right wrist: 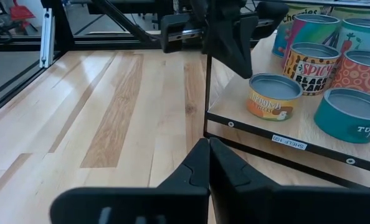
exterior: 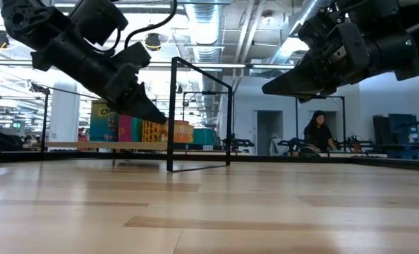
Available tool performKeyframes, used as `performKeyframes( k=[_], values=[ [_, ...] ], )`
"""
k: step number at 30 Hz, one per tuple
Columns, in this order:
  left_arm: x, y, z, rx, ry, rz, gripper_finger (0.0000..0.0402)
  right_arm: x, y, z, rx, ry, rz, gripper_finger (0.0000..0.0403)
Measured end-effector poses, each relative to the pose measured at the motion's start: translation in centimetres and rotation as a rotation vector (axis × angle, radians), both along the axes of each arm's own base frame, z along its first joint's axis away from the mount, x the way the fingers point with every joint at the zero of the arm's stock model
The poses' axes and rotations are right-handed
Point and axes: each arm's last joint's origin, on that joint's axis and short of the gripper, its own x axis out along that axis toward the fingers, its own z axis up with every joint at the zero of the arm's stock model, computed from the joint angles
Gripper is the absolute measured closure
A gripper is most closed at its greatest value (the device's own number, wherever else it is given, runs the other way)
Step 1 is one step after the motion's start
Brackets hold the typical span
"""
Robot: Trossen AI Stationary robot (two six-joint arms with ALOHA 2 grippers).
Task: Pick and place cans onto a shelf
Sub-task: Put the canned mushrooms on the shelf
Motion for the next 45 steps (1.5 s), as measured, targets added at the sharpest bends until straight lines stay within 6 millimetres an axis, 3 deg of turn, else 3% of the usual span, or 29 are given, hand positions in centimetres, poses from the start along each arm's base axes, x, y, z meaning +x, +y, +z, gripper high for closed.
performKeyframes(
  k=[9,19,45],
  values=[
    [0.1,1.1,0.2,0.027,-0.013,0.026,0.0402,0.0,0.0,0.0,0.000,0.000,0.000,0.0382],
    [0.6,0.3,0.8,-0.018,-0.033,-0.119,0.0402,0.0,0.0,0.0,0.000,0.000,0.000,0.0383],
    [0.6,0.4,0.7,-0.034,-0.033,-0.057,0.0402,0.0,0.0,0.0,0.000,0.000,0.000,0.0384]
  ],
)
